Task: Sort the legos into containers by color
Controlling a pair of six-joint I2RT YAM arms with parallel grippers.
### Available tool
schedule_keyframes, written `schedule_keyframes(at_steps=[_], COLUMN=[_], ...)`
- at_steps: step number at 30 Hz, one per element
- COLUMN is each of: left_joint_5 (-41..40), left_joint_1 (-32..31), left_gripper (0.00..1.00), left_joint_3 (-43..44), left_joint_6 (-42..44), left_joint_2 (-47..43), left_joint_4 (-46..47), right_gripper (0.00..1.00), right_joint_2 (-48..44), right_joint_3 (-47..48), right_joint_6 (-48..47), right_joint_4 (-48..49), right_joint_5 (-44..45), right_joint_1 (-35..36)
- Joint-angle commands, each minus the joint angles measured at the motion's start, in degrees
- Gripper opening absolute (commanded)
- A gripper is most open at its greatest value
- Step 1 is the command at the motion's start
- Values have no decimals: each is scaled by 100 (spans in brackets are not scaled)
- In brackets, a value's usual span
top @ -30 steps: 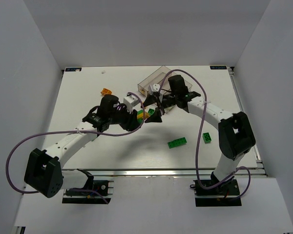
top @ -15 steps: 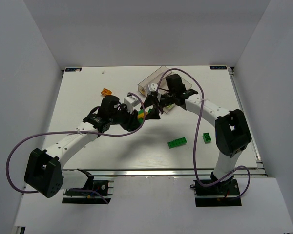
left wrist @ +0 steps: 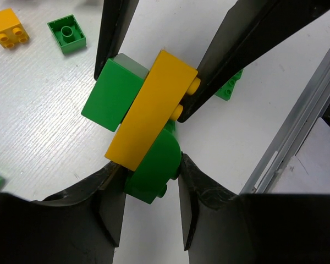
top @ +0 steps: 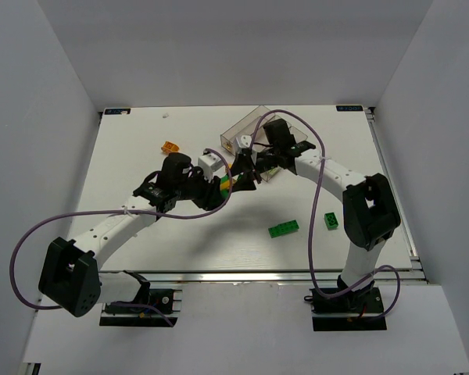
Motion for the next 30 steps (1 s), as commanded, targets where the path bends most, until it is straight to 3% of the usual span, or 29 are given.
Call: schedule_keyframes(at_steps=[1, 15, 24, 30], left_joint_5=[178, 222, 196, -270], left_joint_1=[-46, -54, -46, -37], left_gripper=[10, 9, 9, 7], left_joint_3=[-62, -361, -414, -344], left_joint_6=[89, 125, 107, -262], left_joint_2=[-92, -303, -338, -382], left_joint_4=[-42, -227, -227, 36], right_gripper=[23, 14, 12, 12], right_joint_2=[13, 118, 162, 31], right_joint_3=[232, 197, 180, 110], right_joint_6=[-190, 1075, 1313, 1708], right_joint_4=[-71, 1062, 1318, 1747], right_joint_5=[-169, -46, 42, 788], right_joint_1=[3, -129, -182, -384])
